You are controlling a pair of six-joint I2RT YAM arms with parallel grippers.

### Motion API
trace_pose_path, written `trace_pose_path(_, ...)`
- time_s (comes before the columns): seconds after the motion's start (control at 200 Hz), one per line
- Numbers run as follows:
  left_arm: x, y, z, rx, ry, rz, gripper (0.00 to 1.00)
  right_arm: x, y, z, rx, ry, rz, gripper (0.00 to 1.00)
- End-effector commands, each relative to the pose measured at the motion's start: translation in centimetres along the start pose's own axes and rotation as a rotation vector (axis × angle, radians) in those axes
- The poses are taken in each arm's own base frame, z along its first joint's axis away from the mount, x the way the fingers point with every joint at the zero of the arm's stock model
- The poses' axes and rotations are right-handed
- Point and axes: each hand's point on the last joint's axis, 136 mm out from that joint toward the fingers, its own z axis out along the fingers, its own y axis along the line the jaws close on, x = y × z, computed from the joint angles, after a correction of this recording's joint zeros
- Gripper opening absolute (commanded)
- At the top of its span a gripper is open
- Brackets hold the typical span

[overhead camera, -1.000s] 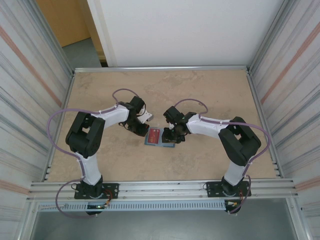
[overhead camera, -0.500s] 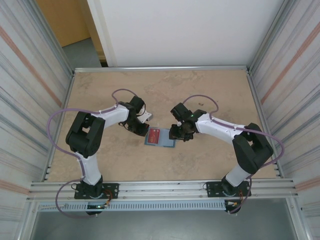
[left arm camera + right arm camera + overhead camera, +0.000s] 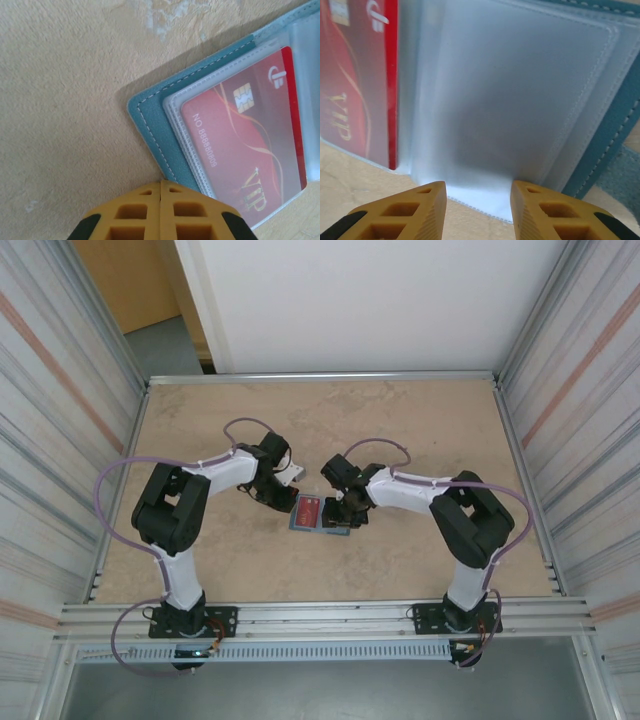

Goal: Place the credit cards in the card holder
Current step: Flip over the card slot in the card holder.

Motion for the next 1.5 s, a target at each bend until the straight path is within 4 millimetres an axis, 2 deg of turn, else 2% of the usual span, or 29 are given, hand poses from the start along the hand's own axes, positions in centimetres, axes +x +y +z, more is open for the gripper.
trace_pose_path(0.0, 0.9, -1.2, 1.6, 0.064, 0.035, -0.002, 0.01, -0.3, 0.3, 0.7, -0.001, 0.012, 0.019, 0.39)
trace_pose_path(0.236, 0.8, -1.3, 1.7, 0.067, 0.038, -0.007, 0.01, -1.3, 1.8, 1.7, -0.047, 0.016, 0.009, 0.39)
trace_pose_path(0.476, 0.8, -1.4, 1.6, 0.073, 0.032, -0.008, 0.00, -2.3, 4.2, 1.3, -0.140, 0.001, -0.014, 0.39)
trace_pose_path(0.672, 0.6, -1.6, 1.2, 0.077, 0.022, -0.013, 0.00, -2.6, 5.1, 1.6, -0.180, 0.012, -0.019, 0.38)
trace_pose_path(0.842, 0.2, -2.0, 0.5, 0.109, 0.001, -0.025, 0.00, -2.8, 6.6, 1.4, -0.257, 0.017, -0.033, 0.39)
trace_pose_path(1.042, 0.1, -0.9, 0.0, 0.111, -0.013, -0.073, 0.00, -2.9, 8.0, 1.3, -0.320, 0.034, -0.046, 0.39)
trace_pose_path(1.293, -0.7, -0.9, -1.8, 0.135, -0.058, -0.081, 0.02, -2.9, 8.7, 1.8, -0.353, 0.064, -0.054, 0.38)
trace_pose_path(1.498, -0.9, 0.9, -2.7, 0.132, -0.092, -0.134, 0.04, -3.1, 11.0, 1.2, -0.431, 0.086, -0.083, 0.38)
